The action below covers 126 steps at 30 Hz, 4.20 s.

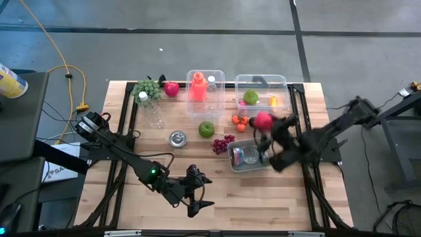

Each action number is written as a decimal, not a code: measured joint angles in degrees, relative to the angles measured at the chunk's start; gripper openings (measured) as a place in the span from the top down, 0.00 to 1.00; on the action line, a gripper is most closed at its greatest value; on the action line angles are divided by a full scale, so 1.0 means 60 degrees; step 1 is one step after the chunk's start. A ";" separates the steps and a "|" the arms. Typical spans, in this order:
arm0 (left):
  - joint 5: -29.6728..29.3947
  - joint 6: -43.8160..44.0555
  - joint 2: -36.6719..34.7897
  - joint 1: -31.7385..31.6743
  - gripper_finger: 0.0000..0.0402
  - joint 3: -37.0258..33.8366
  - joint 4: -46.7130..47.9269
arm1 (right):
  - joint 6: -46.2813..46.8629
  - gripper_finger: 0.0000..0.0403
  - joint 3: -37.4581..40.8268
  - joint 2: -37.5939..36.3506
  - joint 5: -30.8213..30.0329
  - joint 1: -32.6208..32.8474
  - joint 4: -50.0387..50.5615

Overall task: Pick & Place Food Item
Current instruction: Put the bottom red apple into the right transparent bin, then put the green tuna can into the gray bin

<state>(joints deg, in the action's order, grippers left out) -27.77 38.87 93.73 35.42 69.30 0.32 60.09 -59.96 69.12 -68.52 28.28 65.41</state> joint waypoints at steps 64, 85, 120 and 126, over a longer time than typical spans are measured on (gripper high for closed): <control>-0.0036 -0.0200 0.0007 0.0090 0.01 -0.0015 0.0382 | -0.9224 0.01 -0.0009 0.0966 0.4069 -0.0255 -0.9363; -0.0016 -0.1455 0.0007 0.0313 0.01 -0.0015 0.0448 | -0.6564 0.01 0.0004 0.2538 0.4714 0.1809 -0.9530; -0.0102 -0.2239 0.0007 0.1401 0.01 -0.0015 0.2706 | -0.6369 0.01 0.0004 0.3895 0.6743 0.1955 -1.1320; -0.0102 -0.1688 0.0007 0.1402 0.01 -0.0015 0.3642 | -0.7232 0.02 0.0004 0.3891 0.7446 0.1847 -1.1737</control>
<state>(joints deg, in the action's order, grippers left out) -28.38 28.75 93.78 43.83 69.21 22.17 16.69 -59.94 92.47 -23.84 39.36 -5.01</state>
